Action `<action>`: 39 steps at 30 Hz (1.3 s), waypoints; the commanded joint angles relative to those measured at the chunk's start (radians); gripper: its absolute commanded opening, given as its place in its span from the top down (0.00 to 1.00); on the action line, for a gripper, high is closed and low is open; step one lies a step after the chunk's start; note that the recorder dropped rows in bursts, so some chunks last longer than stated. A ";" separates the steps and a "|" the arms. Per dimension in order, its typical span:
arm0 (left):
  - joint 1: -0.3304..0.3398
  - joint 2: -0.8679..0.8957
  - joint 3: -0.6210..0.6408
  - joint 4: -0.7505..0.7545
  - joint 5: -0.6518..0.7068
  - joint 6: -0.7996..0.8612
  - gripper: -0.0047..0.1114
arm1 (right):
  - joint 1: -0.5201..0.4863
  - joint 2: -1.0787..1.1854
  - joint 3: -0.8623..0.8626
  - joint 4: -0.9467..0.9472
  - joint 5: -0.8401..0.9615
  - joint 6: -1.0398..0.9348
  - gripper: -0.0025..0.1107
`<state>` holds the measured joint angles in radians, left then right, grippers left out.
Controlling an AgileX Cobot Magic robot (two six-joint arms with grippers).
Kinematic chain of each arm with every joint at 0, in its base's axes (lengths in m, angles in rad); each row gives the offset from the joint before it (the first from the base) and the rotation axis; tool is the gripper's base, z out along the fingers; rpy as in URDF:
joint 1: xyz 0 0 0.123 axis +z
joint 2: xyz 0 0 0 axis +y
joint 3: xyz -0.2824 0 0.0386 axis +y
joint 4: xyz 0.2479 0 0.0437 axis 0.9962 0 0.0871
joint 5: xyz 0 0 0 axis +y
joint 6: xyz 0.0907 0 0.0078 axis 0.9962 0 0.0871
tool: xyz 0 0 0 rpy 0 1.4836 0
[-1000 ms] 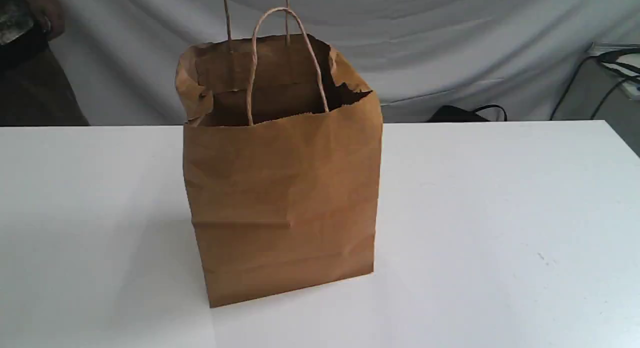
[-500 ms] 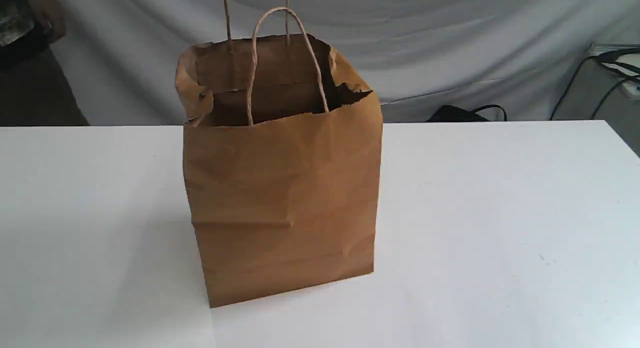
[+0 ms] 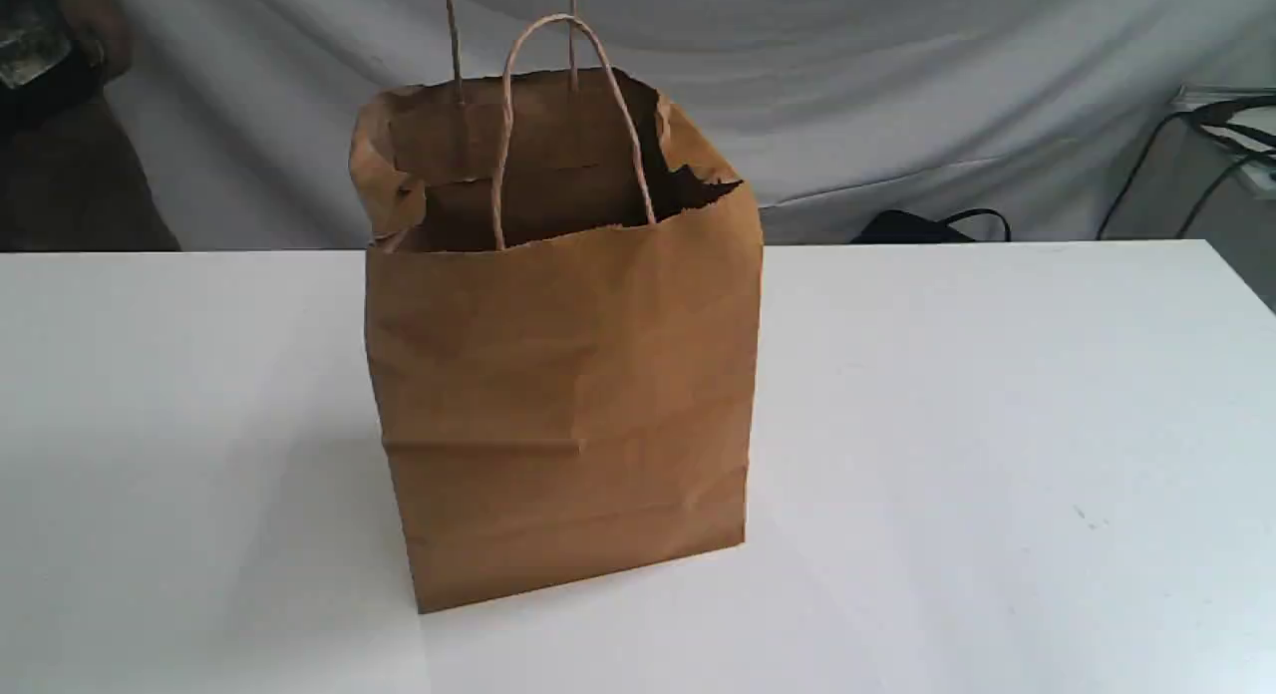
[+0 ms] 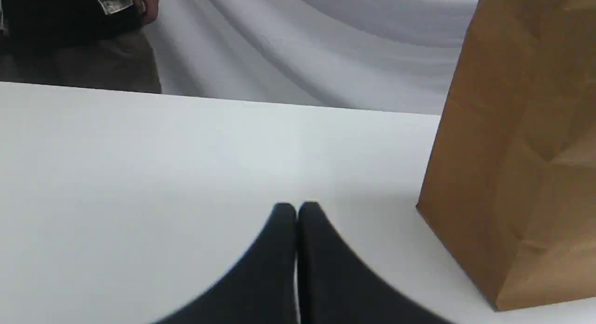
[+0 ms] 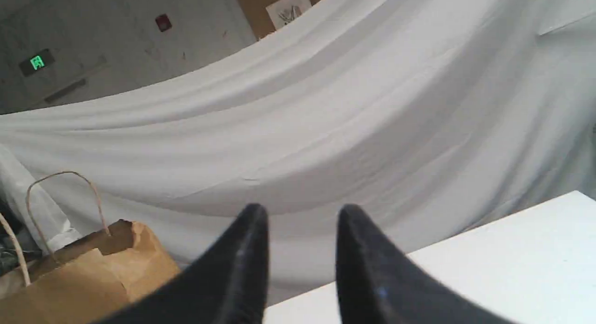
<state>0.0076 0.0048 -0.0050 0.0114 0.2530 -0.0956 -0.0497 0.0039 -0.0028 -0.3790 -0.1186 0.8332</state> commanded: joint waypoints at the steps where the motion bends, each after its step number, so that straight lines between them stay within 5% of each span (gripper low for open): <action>1: 0.002 -0.005 0.005 0.003 -0.010 0.000 0.96 | 0.002 -0.004 0.003 -0.011 0.056 0.004 0.97; 6: 0.002 -0.005 0.005 0.003 -0.010 0.000 0.96 | 0.002 -0.004 0.003 -0.061 0.225 -0.016 0.98; 11: 0.002 -0.005 0.005 0.003 -0.010 0.000 0.96 | 0.002 -0.004 0.003 -0.055 0.320 -0.292 0.98; 17: 0.002 -0.005 0.005 0.003 -0.010 0.000 0.96 | 0.018 -0.004 0.003 0.190 0.341 -0.502 0.98; 23: 0.002 -0.005 0.005 0.003 -0.012 0.000 0.96 | 0.242 -0.004 0.003 0.329 0.327 -0.718 0.98; 27: 0.002 -0.005 0.005 0.003 -0.012 0.000 0.96 | 0.299 -0.004 0.003 0.341 0.331 -0.859 0.98; 39: 0.002 -0.005 0.005 0.003 -0.012 0.000 0.96 | 0.014 -0.004 0.003 0.394 0.340 -0.820 0.98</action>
<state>0.0076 0.0048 -0.0050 0.0114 0.2530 -0.0933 -0.0102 0.0039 -0.0028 -0.0102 0.2238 0.0000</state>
